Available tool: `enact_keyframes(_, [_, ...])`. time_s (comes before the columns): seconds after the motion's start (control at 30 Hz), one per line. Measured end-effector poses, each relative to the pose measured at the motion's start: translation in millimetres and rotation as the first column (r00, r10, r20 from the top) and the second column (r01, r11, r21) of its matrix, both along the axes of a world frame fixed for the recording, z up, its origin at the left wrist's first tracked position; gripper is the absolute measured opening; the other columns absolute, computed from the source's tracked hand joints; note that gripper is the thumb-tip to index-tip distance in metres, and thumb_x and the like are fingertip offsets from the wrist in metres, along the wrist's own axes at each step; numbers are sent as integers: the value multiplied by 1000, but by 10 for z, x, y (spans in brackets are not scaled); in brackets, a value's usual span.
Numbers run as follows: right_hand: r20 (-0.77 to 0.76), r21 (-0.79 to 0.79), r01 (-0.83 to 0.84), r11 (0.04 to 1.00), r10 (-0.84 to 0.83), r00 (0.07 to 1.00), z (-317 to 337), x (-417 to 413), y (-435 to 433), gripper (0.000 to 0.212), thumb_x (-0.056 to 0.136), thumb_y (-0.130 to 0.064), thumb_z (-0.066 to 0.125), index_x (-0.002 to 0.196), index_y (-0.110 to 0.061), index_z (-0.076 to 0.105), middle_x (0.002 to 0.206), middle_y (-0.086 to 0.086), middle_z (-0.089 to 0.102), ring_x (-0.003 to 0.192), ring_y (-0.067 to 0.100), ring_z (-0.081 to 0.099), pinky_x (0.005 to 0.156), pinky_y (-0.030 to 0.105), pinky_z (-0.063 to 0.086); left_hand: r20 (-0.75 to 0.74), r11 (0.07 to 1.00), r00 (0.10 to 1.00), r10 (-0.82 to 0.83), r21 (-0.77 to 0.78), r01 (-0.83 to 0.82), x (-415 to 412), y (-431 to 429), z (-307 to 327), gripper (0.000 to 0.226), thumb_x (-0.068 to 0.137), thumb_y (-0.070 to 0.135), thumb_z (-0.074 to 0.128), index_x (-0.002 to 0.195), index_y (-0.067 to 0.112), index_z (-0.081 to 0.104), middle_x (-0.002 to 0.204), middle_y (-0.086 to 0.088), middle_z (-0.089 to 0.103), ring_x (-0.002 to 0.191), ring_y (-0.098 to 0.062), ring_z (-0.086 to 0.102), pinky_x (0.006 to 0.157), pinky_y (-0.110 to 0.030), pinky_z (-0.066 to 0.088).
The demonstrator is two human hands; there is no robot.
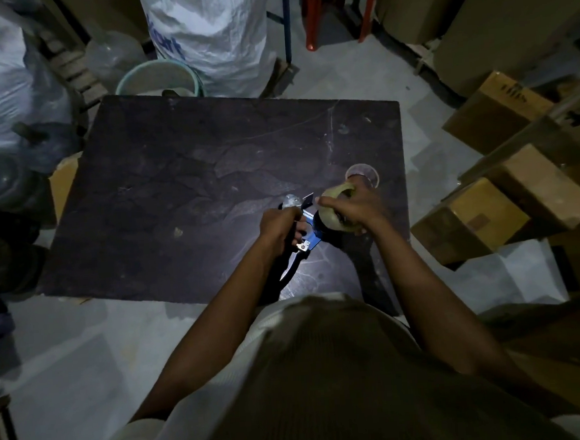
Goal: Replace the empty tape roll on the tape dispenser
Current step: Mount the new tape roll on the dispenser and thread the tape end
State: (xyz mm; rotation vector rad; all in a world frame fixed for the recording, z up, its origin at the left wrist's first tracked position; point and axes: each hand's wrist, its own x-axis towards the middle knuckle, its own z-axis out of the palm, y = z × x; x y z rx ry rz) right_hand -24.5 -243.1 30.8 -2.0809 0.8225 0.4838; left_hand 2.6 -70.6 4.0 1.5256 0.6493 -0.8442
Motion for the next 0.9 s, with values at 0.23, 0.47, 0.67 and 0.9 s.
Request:
enact_keyframes(0.23, [-145,-275,-122,954,84,986,-87,145,273,126,57,-95,56,153,-17,32,158,23,35,139,45,42,106,52,46,224,972,974,15,223,-67,-60,129,-169,14,66,19,71,62,7,75,65,-14,74,59,-27,71,65,-43,60])
enact_keyframes(0.47, [-173,-204,-150,967,115,978,-153,132,313,142,52,-104,47,159,-14,20,156,24,39,126,45,58,96,55,55,325,851,829,-455,432,298,-145,163,-194,17,79,20,72,92,23,83,91,-1,80,87,-17,74,83,-32,59])
enact_keyframes(0.67, [-191,-168,-168,971,135,972,-291,130,133,135,40,-109,38,123,-6,65,116,17,71,95,38,72,85,49,61,415,834,736,-535,395,384,-123,102,-115,29,80,31,66,102,19,82,89,-8,79,86,-21,73,78,-31,54])
enact_keyframes(0.9, [-146,116,-396,911,410,900,-199,7,-185,113,51,-52,94,147,-29,37,140,3,56,106,29,67,66,40,63,385,754,668,-636,494,433,-12,72,-158,26,92,13,61,110,18,79,86,-12,77,61,-9,62,48,-3,36])
